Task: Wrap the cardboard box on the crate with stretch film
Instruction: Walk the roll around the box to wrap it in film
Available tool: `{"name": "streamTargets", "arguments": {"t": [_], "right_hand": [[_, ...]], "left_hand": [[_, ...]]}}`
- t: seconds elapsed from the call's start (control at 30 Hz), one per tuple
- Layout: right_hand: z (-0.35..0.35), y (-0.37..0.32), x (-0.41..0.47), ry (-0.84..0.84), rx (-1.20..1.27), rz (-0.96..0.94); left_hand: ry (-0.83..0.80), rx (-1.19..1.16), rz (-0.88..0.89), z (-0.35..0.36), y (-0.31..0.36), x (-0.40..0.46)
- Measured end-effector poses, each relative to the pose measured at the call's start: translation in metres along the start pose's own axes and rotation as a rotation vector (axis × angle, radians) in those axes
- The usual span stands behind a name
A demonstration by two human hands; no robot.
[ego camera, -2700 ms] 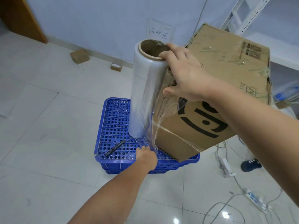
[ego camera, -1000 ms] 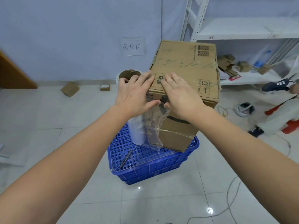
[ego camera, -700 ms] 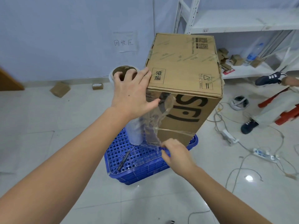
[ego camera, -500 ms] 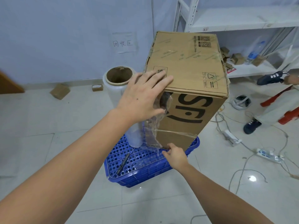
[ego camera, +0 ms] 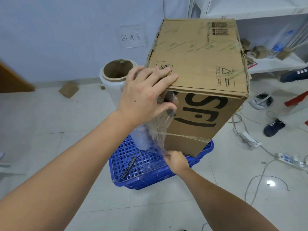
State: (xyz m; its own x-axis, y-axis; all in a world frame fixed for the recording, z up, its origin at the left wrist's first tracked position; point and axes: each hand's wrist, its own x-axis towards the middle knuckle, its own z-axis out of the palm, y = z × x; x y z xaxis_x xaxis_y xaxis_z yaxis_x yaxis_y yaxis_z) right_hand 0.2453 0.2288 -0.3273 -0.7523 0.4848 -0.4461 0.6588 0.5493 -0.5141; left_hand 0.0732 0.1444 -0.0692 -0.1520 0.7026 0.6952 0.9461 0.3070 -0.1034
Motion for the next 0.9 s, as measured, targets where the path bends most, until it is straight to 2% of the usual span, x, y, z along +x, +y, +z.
{"name": "streamTargets", "arguments": {"t": [0.17,0.3,0.33,0.47,0.57,0.63,0.73,0.83,0.9], "right_hand": [[0.01,0.028,0.006,-0.082,0.008,0.075],[0.006,0.045,-0.003,0.224,0.002,-0.063],[0.008,0.047,-0.006,0.245,0.025,-0.079],[0.018,0.046,-0.006,0.057,0.141,0.047],[0.02,0.034,0.0,-0.03,0.358,0.122],[0.023,0.026,0.011,-0.071,0.383,0.15],[0.03,0.021,0.028,-0.099,0.286,0.201],[0.026,0.022,0.029,-0.161,-0.077,0.183],[0.021,0.031,0.026,-0.047,-0.21,0.178]], "left_hand": [[0.016,-0.002,0.012,0.003,0.002,0.005],[0.031,-0.002,0.01,0.003,0.002,0.005],[0.032,-0.005,0.008,0.003,0.002,0.005],[0.027,-0.016,0.004,0.003,0.004,0.006],[0.023,-0.011,-0.001,0.004,0.005,0.006],[0.027,-0.014,0.001,0.004,0.004,0.006],[0.037,-0.013,0.005,0.005,0.003,0.005],[0.041,-0.026,0.004,0.006,0.002,0.005],[0.044,-0.028,0.002,0.005,0.001,0.003]]}}
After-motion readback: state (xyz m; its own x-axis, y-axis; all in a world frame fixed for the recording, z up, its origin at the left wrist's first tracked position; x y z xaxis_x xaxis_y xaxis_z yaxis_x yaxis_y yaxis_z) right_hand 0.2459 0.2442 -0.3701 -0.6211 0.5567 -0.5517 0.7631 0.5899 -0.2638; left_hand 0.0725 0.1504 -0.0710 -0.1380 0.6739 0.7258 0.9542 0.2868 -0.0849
